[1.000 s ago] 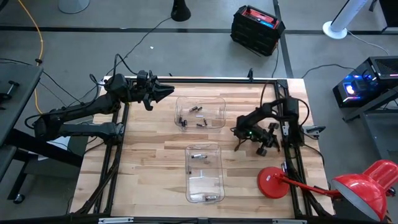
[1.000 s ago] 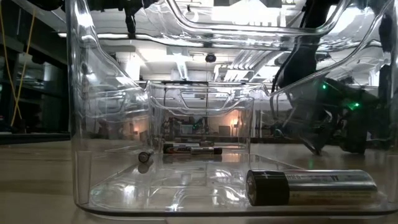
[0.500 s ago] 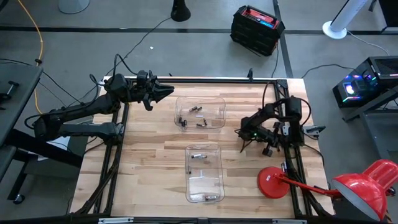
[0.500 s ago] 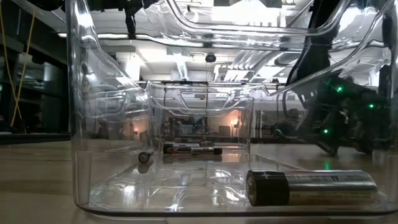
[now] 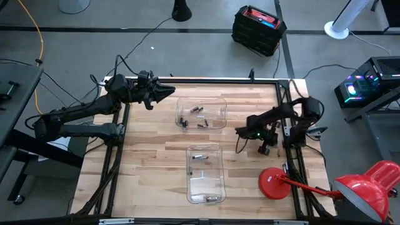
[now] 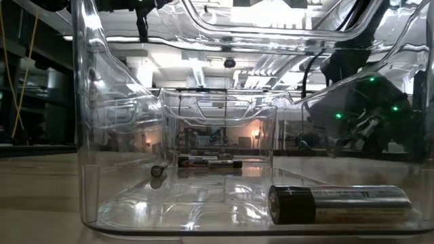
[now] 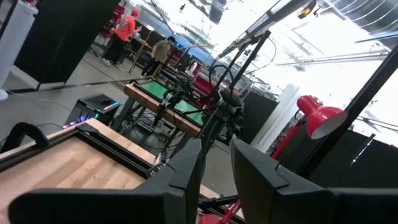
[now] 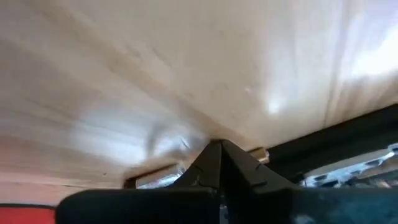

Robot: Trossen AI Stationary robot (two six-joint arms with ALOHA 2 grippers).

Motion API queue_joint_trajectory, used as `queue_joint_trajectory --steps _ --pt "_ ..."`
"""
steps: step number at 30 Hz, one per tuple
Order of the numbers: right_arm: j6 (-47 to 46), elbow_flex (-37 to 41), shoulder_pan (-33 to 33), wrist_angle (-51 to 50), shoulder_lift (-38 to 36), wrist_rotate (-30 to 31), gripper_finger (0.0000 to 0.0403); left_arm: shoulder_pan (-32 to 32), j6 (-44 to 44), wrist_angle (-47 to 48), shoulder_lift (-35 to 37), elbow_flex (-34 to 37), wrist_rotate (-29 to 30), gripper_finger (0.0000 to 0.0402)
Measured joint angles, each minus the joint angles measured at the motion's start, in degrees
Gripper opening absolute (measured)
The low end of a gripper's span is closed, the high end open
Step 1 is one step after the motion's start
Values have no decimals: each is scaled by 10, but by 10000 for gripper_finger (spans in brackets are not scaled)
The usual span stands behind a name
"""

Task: Sort batteries
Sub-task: Put the silver battery into the bottom transparent bin

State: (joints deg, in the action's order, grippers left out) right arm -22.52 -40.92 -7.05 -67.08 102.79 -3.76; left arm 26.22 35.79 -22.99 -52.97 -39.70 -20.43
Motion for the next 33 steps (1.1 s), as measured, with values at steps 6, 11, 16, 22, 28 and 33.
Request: queue_joint_trajectory --steps 6,11,16,22,28,33 --pt "-38 1 8 13 -40 -8 0 0 11 0 0 0 0 78" --pt "-89 -13 23 9 -81 -51 0 0 16 -5 0 0 0 78" --pt "-158 6 34 -23 -95 -106 0 0 15 -4 0 0 0 78" --pt "-183 35 62 -15 -82 -159 0 0 6 -4 0 0 0 78" --pt "-199 36 69 -15 -38 -173 0 0 2 -4 0 0 0 78" --pt "-185 35 58 -20 0 -204 0 0 -4 -4 0 0 0 78"
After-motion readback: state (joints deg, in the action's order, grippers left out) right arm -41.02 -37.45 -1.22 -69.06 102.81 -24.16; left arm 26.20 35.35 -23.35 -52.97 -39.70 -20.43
